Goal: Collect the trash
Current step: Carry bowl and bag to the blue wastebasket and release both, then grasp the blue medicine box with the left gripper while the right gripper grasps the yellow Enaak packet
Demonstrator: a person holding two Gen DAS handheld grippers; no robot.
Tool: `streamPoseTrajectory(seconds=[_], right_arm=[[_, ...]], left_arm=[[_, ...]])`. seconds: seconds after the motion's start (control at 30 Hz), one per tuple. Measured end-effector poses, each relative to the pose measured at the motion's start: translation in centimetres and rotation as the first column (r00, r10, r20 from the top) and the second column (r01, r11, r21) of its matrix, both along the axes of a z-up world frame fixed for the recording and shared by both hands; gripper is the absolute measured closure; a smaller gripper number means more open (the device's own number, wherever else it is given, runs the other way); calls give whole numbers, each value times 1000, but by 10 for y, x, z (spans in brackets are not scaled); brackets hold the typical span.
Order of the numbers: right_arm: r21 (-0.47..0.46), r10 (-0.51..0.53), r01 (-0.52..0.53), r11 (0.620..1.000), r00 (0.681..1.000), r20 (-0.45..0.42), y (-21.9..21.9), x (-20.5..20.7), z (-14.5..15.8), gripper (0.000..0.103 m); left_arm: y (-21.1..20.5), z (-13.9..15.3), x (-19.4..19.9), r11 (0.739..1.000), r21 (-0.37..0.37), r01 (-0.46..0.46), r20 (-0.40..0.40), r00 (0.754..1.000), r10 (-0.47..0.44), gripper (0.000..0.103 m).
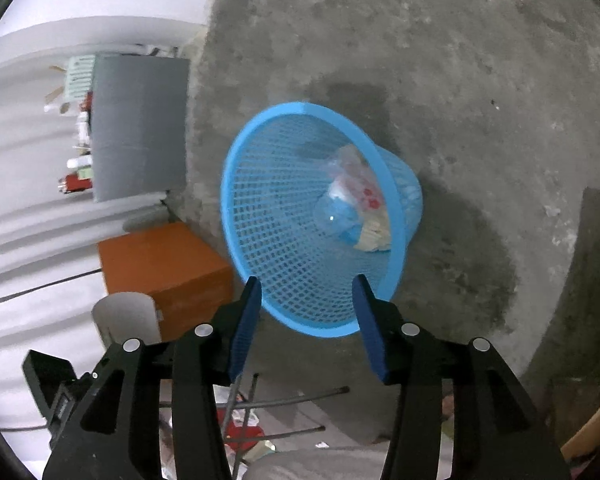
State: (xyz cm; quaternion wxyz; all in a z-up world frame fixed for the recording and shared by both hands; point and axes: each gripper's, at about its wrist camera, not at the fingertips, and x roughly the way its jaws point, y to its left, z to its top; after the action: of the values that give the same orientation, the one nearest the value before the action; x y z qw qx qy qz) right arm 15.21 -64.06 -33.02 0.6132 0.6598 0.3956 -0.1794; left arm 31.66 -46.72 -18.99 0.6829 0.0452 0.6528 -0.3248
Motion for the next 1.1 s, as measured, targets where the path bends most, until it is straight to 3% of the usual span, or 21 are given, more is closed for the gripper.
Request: streamPoseTrajectory(seconds=[0.2, 0.4, 0.5, 0.63, 0.77, 0.9, 1.0, 1.1], right_arm=[[-47, 47, -44, 998, 996, 77, 7, -1, 44, 56], [-126, 171, -149, 981, 968, 182, 37, 15, 108, 53], [-184, 271, -233, 955, 936, 224, 63, 31, 142, 52], [-260, 437, -373, 891, 862, 259, 111, 60, 184, 50], [-333, 601, -515, 790, 759, 253, 169, 89, 213, 47], [-424, 746, -629, 651, 632, 208, 231, 118, 235, 45], [-543, 853, -682, 490, 505, 134, 285, 141, 247, 43], [-621, 908, -696, 362, 413, 66, 323, 162, 248, 36]], left_arm=[[68, 59, 11, 995, -56, -84, 56, 995, 87, 50], [149, 118, 18, 988, -101, -118, 107, 986, 129, 46], [205, 152, 20, 981, -131, -145, 146, 976, 163, 42], [275, 184, 23, 965, -170, -199, 173, 958, 228, 36], [336, 201, 21, 949, -191, -252, 183, 940, 287, 34], [388, 204, 18, 936, -209, -285, 172, 931, 322, 33], [415, 203, 16, 935, -201, -292, 185, 926, 329, 33], [438, 199, 24, 933, -184, -309, 183, 922, 341, 33]])
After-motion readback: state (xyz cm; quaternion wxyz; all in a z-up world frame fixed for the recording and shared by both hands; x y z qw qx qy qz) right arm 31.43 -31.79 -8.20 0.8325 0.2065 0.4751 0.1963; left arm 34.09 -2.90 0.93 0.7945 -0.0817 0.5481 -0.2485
